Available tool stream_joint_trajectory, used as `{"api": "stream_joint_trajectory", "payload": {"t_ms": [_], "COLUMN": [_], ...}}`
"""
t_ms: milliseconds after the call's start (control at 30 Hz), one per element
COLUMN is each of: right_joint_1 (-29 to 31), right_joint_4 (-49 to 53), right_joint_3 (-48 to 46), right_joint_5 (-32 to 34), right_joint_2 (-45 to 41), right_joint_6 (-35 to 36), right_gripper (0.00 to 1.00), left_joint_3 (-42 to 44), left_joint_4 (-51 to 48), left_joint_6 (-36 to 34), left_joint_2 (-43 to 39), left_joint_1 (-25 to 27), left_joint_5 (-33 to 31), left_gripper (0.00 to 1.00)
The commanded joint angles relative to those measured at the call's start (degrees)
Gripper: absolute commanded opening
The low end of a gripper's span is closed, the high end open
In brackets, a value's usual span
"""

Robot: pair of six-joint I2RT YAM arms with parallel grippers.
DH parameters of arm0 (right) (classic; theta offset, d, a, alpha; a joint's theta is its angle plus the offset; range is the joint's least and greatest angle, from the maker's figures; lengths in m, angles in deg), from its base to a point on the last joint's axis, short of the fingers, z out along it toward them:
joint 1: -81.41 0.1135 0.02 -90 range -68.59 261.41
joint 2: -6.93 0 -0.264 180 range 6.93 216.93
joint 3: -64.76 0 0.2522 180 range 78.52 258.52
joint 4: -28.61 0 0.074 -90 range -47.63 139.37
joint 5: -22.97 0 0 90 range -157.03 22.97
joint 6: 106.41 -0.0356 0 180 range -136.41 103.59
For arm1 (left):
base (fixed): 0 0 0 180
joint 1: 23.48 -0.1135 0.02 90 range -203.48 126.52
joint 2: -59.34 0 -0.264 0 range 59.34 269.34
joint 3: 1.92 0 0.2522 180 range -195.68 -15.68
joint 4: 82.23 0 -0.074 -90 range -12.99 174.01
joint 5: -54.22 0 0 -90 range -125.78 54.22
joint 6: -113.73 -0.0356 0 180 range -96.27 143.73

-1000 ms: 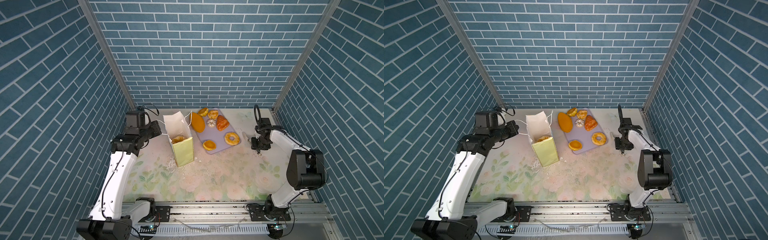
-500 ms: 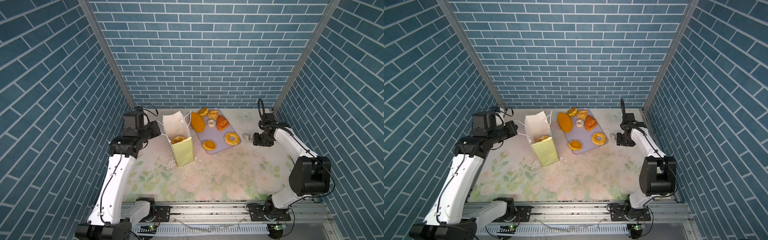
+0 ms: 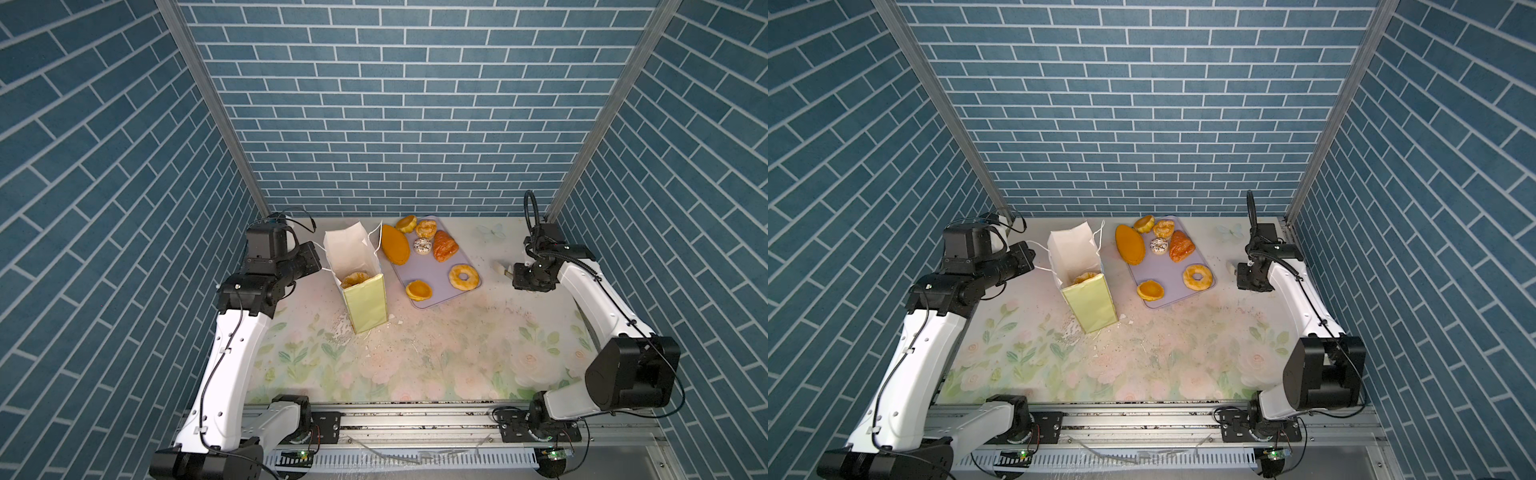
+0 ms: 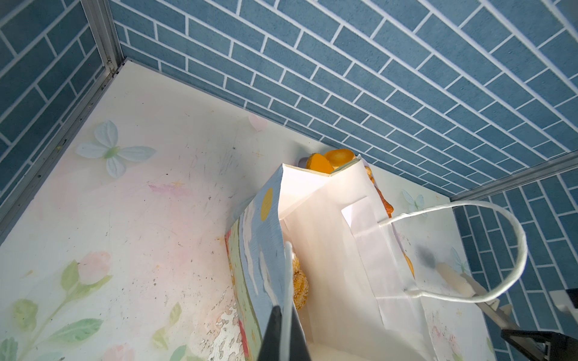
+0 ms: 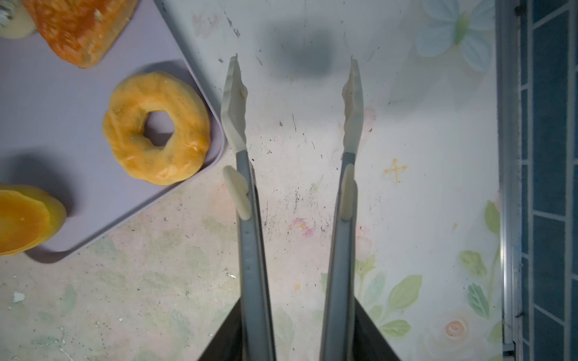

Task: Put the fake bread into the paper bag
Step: 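Move the open tongs over the yellow bun on the tray with the right gripper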

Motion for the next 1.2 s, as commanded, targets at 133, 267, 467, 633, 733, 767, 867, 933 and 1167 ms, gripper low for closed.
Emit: {"api": "stream_joint_trajectory", "payload": {"t_ms": [133, 267, 467, 633, 733, 767, 867, 933, 1167], "right_joint_1": [6.0, 11.4, 16.8, 21.7, 24.3, 24.8, 26.4, 27.3, 29.7], "right_joint_4": [4.6, 6.4, 7.0, 8.3, 7.9, 7.8, 7.5, 7.2, 7.1], "right_joint_3": [6.1, 9.0, 13.2, 15.1, 14.4, 14.2, 13.7, 13.4, 13.9], "right_joint_5": [-3.9, -3.4, -5.1, -8.3, -8.8, -9.0, -9.3, -10.0, -9.8], "right_joint_2": [-4.6, -2.2, 2.2, 4.4, 4.4, 4.4, 4.8, 5.0, 8.0], "right_joint_6": [4.2, 6.5, 8.4, 10.2, 10.6, 10.6, 10.3, 10.3, 10.4], "right_gripper": [0.46, 0.46, 0.46, 0.46, 0.47, 0.47, 0.48, 0.48, 0.5], "left_joint_3": [-0.9, -1.0, -1.1, -1.1, -1.2, -1.1, -1.1, -1.1, -1.1], "left_joint_4": [-0.7, -0.6, -0.9, -1.0, -1.0, -1.0, -1.0, -0.9, -0.8], "left_joint_6": [-0.5, -0.4, -0.4, -0.5, -0.5, -0.5, -0.5, -0.5, -0.5], "left_joint_2": [0.2, 0.5, 0.4, 0.2, 0.2, 0.3, 0.2, 0.2, 0.2], "left_joint_1": [0.3, 0.3, 0.3, 0.3, 0.3, 0.3, 0.3, 0.3, 0.3], "left_joint_5": [-1.0, -0.8, -1.0, -1.1, -1.2, -1.1, -1.1, -1.1, -1.0], "left_gripper": [0.0, 0.0, 0.0, 0.0, 0.0, 0.0, 0.0, 0.0, 0.0]}}
